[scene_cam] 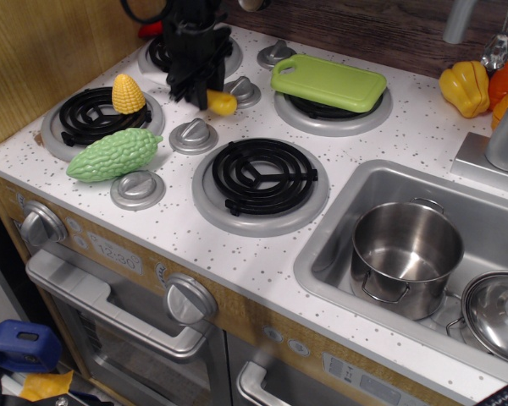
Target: Put knife on cutting board
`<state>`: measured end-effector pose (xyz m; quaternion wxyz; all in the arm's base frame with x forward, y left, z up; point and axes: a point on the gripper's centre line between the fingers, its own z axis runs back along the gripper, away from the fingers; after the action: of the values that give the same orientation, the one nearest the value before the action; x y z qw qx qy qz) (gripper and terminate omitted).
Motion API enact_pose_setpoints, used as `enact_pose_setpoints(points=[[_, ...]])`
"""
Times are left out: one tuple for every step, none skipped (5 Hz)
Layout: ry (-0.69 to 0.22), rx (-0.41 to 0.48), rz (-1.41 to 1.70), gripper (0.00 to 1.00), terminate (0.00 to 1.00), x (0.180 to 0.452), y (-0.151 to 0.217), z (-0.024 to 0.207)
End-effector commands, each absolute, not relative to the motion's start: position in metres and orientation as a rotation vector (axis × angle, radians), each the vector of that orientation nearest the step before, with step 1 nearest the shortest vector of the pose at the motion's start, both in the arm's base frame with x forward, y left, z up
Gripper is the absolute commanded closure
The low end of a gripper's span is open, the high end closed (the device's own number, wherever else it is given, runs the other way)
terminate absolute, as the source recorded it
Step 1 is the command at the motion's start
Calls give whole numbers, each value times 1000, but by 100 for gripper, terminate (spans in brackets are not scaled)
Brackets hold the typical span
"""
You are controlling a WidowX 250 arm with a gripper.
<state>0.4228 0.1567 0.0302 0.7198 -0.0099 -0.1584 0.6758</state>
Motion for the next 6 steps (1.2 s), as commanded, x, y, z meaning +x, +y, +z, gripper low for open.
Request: enact_pose_setpoints(points=[[-529,-79,1501,100,0,439,138,96],[-584,-115,1503,100,0,447,115,101],[-612,-160,1509,100,0,454,94,102],[-671,-193,1508,100,0,461,76,101],[-689,-230,1508,100,0,470,64,104],[-714,-250,1492,100,0,480,57,108]])
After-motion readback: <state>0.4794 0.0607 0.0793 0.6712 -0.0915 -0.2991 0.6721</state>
